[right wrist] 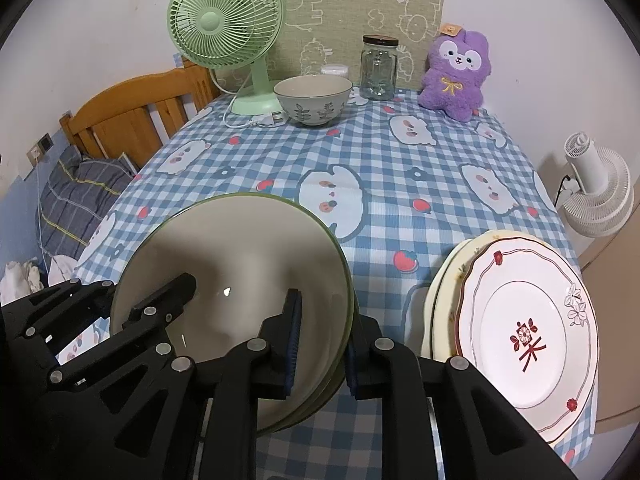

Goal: Organize plates and bowls

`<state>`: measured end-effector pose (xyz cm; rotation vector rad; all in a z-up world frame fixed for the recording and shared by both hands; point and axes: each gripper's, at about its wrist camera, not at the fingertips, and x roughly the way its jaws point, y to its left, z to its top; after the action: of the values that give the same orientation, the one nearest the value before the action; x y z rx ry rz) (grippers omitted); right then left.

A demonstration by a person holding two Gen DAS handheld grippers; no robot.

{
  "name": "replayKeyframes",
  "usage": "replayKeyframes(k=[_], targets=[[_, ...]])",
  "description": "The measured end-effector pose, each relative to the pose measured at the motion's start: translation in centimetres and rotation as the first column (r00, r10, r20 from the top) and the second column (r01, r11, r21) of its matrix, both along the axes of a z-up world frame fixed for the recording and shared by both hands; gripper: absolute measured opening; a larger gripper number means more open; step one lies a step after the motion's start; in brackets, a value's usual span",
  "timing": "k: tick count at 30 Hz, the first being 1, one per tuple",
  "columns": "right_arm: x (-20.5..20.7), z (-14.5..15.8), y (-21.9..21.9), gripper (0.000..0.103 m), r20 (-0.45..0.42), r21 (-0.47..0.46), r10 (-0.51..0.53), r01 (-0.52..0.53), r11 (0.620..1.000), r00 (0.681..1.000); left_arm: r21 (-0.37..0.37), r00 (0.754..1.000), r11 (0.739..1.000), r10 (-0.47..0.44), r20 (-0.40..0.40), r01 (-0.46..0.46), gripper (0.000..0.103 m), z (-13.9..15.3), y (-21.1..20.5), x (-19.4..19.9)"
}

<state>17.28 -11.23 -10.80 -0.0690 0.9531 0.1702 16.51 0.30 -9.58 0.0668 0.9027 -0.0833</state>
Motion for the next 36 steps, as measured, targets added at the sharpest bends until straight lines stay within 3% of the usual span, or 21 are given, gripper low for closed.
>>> replayKeyframes(k=[9, 15, 21, 25, 36], targets=[[-0.1, 0.0, 0.2, 0.024, -0.001, -0.004, 0.001, -0.001, 1.000, 1.000, 0.000, 1.000, 1.000, 0.004, 0.010, -0.004, 0.019, 0.1, 0.2, -0.3], [-0.1, 0.3, -0.2, 0.034, -0.024, 0.021, 0.003, -0.002, 1.000, 1.000, -0.013, 1.000, 1.000, 0.010, 0.021, -0.009, 0.028, 0.6, 0.4, -0.5], [-0.3, 0.6, 0.2, 0.034, -0.031, -0.016, -0.004, 0.003, 1.000, 1.000, -0.017, 1.000, 1.000, 0.009, 0.026, -0.009, 0.031, 0.7, 0.6, -0.7], [-0.7, 1.0, 0.2, 0.042, -0.002, -0.088, -0.031, 0.031, 0.996, 1.000, -0.019, 0.999, 1.000, 0.001, 0.034, -0.001, 0.032, 1.1, 0.5, -1.0], [-1.1, 2.2, -0.9, 0.043, 0.013, -0.091, -0.051, 0.052, 0.995, 0.999, -0.030, 0.998, 0.999, -0.018, 0.055, 0.019, 0.036, 2.7, -0.4, -1.5]])
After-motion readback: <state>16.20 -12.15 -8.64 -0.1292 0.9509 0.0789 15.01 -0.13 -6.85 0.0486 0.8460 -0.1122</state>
